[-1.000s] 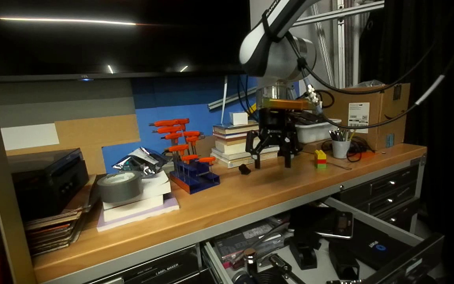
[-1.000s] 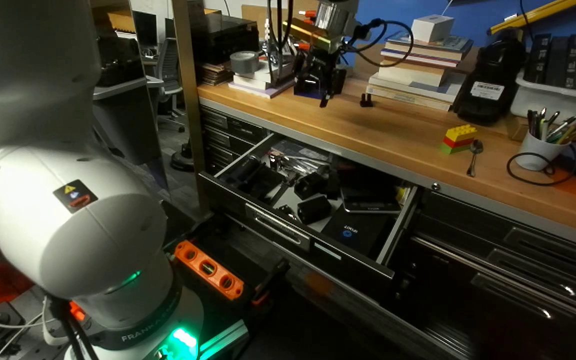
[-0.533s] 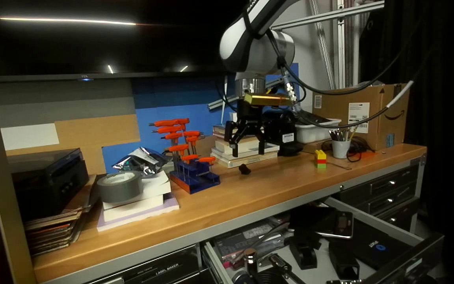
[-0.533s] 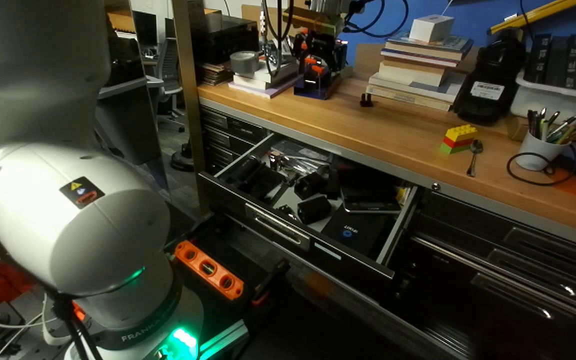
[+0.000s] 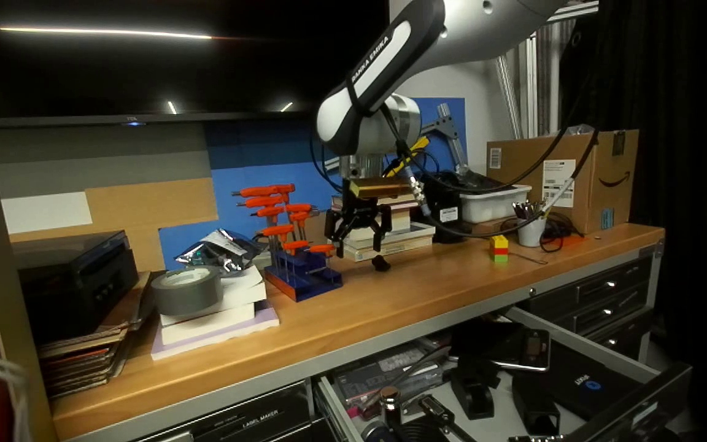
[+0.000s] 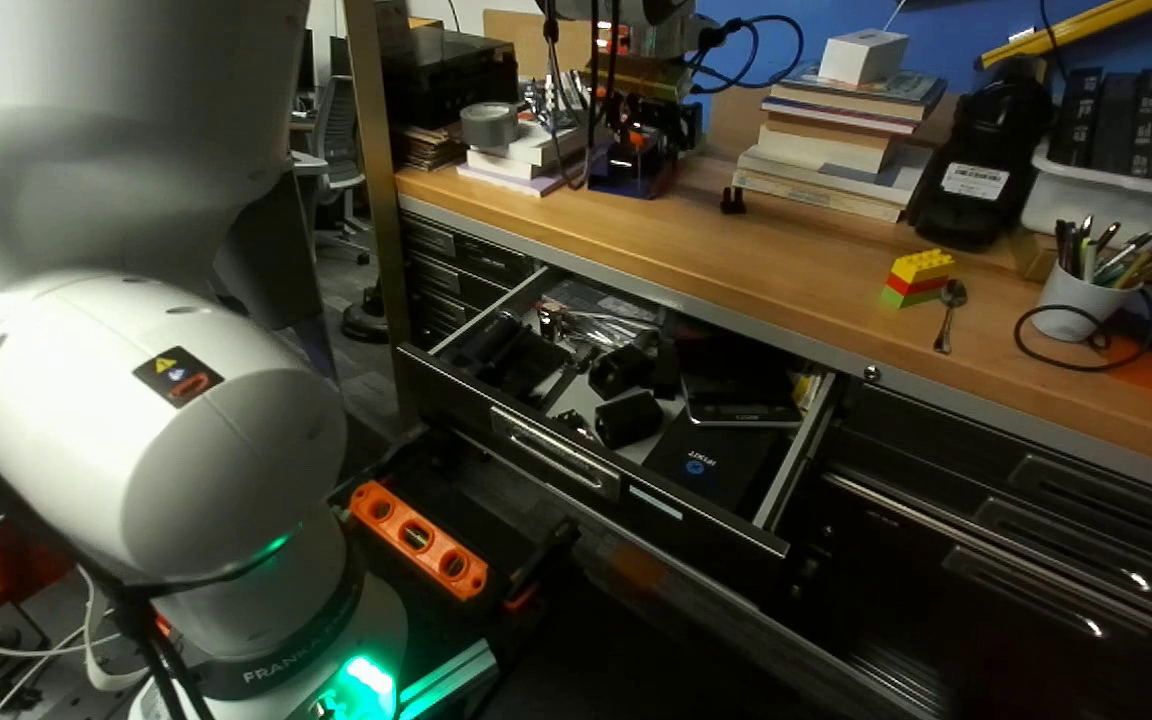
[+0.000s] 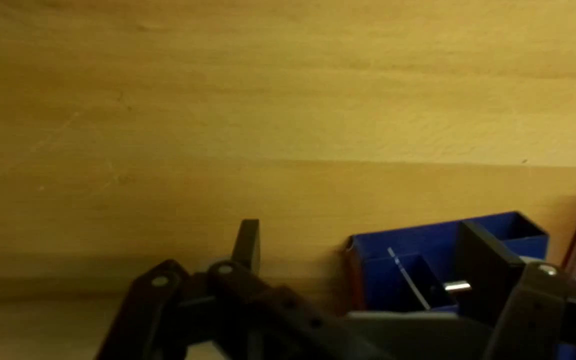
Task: Pick up the black objects from the counter and put them in the open drawer and close it
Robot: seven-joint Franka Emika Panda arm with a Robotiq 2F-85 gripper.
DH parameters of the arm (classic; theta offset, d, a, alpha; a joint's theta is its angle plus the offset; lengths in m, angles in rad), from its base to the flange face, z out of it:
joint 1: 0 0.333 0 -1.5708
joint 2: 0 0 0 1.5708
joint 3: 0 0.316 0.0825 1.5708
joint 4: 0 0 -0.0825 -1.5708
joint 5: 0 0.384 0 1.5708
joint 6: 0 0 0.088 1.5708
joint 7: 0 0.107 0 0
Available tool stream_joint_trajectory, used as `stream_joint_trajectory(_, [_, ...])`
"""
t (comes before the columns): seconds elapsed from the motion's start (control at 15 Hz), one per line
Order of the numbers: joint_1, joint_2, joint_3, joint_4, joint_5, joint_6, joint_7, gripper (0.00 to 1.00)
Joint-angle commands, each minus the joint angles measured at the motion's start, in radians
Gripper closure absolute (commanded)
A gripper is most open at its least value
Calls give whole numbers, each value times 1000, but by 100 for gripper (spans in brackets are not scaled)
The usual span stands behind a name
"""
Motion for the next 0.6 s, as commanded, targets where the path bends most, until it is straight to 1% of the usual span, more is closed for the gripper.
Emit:
stream_joint_trajectory(0.0, [54,130,-77,168,-89,64,170,0])
stream_joint_trajectory(0.27, [78,249,-163,307,-133,59,356,0])
stream_joint_trajectory(0.53, [94,350,-243,420,-144,29,547,0])
